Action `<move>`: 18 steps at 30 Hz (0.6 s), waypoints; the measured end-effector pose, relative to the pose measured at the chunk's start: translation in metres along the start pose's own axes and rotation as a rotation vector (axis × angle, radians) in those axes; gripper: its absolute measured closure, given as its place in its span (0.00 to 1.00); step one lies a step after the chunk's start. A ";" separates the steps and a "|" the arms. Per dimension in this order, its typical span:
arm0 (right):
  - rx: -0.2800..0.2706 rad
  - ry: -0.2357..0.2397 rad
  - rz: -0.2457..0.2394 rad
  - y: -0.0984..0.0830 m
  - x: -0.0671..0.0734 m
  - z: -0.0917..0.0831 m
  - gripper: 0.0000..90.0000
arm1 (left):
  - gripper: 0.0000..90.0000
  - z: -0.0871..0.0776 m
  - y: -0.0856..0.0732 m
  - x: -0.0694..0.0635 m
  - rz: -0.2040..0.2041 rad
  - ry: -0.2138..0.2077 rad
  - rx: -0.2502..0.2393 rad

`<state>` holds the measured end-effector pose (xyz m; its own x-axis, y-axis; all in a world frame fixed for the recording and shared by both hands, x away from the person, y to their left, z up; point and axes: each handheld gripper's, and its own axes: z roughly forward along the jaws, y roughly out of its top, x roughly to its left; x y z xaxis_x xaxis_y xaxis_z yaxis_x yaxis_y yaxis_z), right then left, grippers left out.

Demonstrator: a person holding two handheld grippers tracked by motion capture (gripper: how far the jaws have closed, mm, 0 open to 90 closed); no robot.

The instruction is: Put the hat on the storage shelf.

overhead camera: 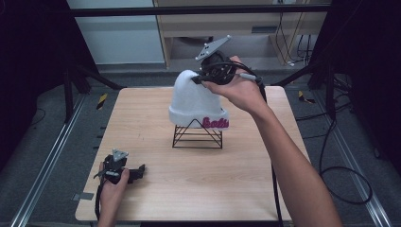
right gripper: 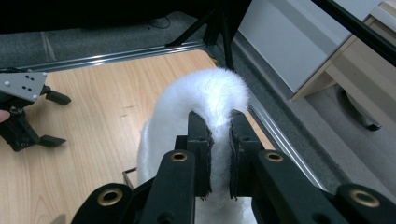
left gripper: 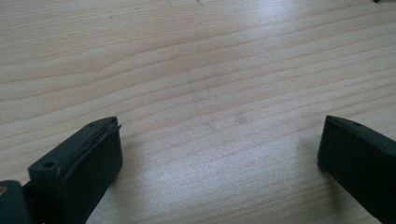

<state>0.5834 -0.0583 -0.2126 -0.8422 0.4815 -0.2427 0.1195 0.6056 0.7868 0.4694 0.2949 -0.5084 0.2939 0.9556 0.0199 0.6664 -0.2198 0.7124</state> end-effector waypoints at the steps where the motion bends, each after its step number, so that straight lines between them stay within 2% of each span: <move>1: 0.001 0.001 -0.002 0.000 0.000 0.001 0.91 | 0.00 0.000 0.000 0.000 0.000 0.000 0.000; 18: 0.058 0.030 -0.016 -0.009 0.008 0.021 0.91 | 0.00 0.000 0.000 0.000 0.000 0.000 0.000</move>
<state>0.5869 -0.0467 -0.2335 -0.8594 0.4529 -0.2371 0.1355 0.6490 0.7486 0.4694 0.2949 -0.5084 0.2936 0.9557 0.0200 0.6663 -0.2196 0.7127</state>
